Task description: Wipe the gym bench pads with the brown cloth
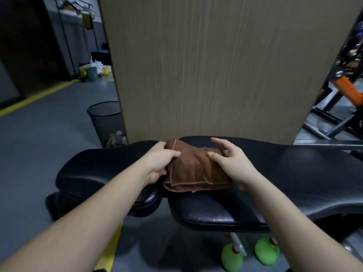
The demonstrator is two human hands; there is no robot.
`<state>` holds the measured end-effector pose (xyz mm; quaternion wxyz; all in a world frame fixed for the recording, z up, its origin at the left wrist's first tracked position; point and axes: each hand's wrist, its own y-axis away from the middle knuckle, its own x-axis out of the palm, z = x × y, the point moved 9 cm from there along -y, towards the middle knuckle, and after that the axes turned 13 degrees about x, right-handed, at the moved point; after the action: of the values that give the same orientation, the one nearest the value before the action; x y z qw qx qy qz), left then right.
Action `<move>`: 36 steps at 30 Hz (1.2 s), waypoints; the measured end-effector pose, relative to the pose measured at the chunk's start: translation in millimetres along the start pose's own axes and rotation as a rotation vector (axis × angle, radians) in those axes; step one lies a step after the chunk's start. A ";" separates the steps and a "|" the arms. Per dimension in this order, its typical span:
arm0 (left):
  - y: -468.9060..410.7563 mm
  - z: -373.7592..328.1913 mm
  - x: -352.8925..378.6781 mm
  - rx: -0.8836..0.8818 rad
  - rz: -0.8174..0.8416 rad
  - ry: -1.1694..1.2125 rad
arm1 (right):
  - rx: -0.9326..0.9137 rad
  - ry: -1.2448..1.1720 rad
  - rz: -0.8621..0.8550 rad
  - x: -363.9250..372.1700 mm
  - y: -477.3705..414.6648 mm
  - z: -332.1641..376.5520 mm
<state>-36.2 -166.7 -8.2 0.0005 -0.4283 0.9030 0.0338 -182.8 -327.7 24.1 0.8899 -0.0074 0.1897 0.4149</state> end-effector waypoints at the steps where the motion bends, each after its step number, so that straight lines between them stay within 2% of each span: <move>1: 1.1 -7.0 -22.6 0.054 -0.063 -0.020 | -0.024 -0.064 0.020 13.4 3.1 6.6; 6: 21.6 -28.3 -145.3 0.227 -0.322 -0.295 | -0.024 -0.167 0.258 124.8 9.8 26.8; 10: 33.4 -36.8 -222.8 0.274 -0.476 -0.593 | -0.155 -0.060 0.299 200.9 3.6 68.1; 12: 39.1 -32.5 -247.8 0.248 -0.500 -0.754 | -0.189 0.072 0.285 227.9 -4.2 78.7; 13: 41.4 -29.4 -255.0 0.230 -0.489 -0.873 | -0.226 0.216 0.257 237.3 -5.6 81.2; 15: 43.3 -25.5 -260.6 0.220 -0.438 -1.109 | -0.353 0.566 0.121 246.8 -3.5 81.9; 17: 39.4 -27.4 -248.7 0.277 -0.364 -1.214 | -0.408 0.679 0.025 240.3 -0.3 76.6; 20: 28.7 -27.8 -211.2 0.396 -0.195 -1.261 | -0.385 0.585 -0.011 225.7 -7.1 65.6; 23: 19.0 15.3 -179.1 0.249 0.104 -1.282 | -0.328 0.589 -0.115 201.3 -15.3 61.5; 25: 17.5 39.7 -181.5 0.151 0.206 -1.293 | -0.266 0.538 -0.167 183.5 -21.4 58.2; 32: 12.0 35.7 -231.3 0.157 0.071 -1.277 | -0.273 0.587 -0.250 147.2 -23.8 58.4; 36: 10.0 26.0 -235.9 0.185 -0.026 -1.150 | -0.268 0.595 -0.277 123.3 -22.9 57.7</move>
<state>104.7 23.6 -26.5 0.5287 -0.3503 0.7514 0.1820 -74.8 -242.1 32.0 0.8345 -0.2701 0.3819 0.2911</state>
